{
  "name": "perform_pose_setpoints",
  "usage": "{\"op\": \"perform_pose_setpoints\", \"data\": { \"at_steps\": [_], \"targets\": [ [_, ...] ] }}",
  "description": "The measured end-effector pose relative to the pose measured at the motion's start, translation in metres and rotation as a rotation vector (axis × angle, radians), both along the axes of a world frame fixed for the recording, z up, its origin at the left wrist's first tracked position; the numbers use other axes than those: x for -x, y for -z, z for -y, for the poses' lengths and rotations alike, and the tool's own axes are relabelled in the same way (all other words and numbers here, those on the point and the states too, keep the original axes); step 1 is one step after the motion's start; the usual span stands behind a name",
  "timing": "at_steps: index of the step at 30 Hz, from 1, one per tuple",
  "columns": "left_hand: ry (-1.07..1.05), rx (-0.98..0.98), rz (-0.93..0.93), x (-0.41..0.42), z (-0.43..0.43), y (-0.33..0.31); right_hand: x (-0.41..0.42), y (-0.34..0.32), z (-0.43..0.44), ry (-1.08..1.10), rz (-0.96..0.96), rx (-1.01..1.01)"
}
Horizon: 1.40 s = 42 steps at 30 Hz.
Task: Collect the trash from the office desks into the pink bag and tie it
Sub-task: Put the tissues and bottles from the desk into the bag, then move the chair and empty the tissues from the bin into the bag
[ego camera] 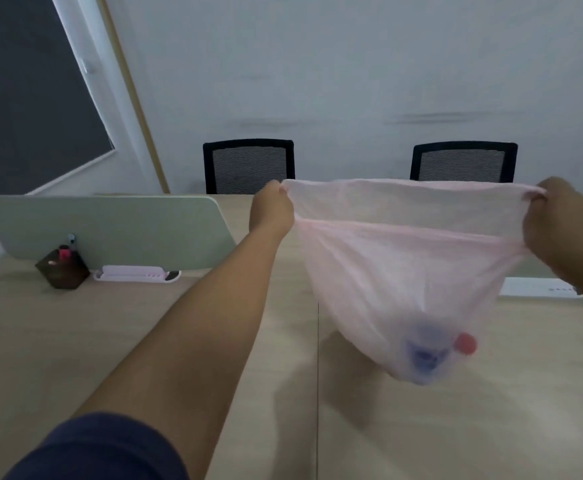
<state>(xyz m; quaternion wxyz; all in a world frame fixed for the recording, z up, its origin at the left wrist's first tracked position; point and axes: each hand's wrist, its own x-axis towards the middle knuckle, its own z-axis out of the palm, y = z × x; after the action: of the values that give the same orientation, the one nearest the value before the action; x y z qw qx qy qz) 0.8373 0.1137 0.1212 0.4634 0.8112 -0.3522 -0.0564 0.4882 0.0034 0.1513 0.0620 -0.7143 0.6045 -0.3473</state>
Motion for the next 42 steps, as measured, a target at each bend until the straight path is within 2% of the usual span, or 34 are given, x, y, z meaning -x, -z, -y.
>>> {"op": "perform_pose_setpoints", "data": {
  "at_steps": [4,7,16,23,27,31,35,42],
  "targets": [
    [-0.084,-0.096,0.062,0.011,-0.043,-0.007,0.005,-0.001,-0.015,-0.121,0.015,-0.012],
    [-0.206,-0.097,0.082,0.001,-0.091,-0.016,-0.016,-0.003,-0.028,-0.219,0.034,-0.027],
    [-0.641,-0.056,0.15,-0.041,-0.284,-0.065,-0.138,-0.026,-0.116,-0.585,0.179,-0.03],
    [-0.909,0.056,0.171,-0.042,-0.463,-0.111,-0.24,-0.056,-0.232,-0.878,0.301,-0.073],
    [-0.899,0.085,0.155,-0.028,-0.542,-0.114,-0.272,-0.069,-0.285,-0.937,0.346,-0.102],
    [-0.914,0.052,0.094,-0.019,-0.584,-0.078,-0.291,-0.062,-0.32,-0.953,0.347,-0.148],
    [-0.919,0.017,-0.029,-0.019,-0.606,-0.037,-0.307,-0.049,-0.34,-0.956,0.347,-0.168],
    [-0.847,0.015,-0.154,-0.028,-0.598,0.016,-0.333,-0.027,-0.331,-0.944,0.235,-0.157]
  ]
}}
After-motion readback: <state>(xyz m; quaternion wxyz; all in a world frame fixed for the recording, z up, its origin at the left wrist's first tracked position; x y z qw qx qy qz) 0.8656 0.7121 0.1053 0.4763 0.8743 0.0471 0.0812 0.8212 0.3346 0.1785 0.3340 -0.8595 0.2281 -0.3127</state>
